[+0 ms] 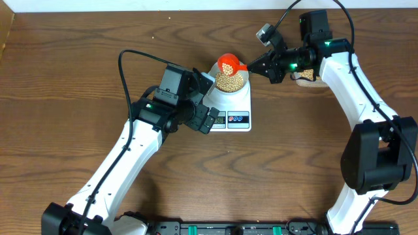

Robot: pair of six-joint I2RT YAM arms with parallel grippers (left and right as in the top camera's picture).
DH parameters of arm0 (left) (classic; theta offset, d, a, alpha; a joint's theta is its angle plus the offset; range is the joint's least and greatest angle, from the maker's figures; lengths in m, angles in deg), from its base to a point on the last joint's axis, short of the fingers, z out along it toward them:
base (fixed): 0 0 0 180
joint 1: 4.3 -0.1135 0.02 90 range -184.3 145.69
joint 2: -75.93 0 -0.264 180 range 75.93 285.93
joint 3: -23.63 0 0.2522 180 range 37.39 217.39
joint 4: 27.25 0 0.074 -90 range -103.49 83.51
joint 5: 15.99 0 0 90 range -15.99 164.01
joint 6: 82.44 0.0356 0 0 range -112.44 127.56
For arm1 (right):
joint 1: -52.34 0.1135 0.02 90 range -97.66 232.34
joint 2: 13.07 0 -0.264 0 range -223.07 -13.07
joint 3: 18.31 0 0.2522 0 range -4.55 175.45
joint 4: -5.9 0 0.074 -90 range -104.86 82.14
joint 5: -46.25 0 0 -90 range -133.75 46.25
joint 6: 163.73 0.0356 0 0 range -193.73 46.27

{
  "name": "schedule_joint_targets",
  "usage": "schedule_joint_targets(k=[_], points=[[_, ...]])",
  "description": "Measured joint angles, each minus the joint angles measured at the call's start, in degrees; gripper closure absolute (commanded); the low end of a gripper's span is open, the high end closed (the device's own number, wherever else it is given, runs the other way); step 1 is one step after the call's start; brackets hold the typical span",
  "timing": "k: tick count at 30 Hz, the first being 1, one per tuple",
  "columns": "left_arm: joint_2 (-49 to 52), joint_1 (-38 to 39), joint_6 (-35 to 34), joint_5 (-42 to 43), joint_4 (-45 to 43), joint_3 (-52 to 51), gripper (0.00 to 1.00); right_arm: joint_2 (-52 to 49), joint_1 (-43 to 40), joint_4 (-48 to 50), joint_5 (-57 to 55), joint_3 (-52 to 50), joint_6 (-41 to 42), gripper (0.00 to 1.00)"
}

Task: Scoop item into bowl and weigh 50g on scale
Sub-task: 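Keep trickling beans from the scoop into the bowl, right gripper, then move the red scoop away from the bowl toward the bean tub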

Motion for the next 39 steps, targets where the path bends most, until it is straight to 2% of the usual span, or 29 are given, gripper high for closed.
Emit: schedule_joint_targets(k=[17,22,32,39], points=[[0.00,0.00,0.02,0.00,0.00,0.00,0.02,0.00,-0.02,0.04,-1.27,0.00,0.17,0.99],[0.00,0.00,0.00,0.00,0.00,0.00,0.02,0.00,-1.01,1.51,2.86,0.00,2.27,0.99],[0.00,0.00,0.00,0.00,0.00,0.00,0.02,0.00,-12.37,1.62,12.94,0.00,13.33,0.99],[0.00,0.00,0.00,0.00,0.00,0.00,0.02,0.00,-21.92,-4.13,14.62,0.02,17.07,0.99]])
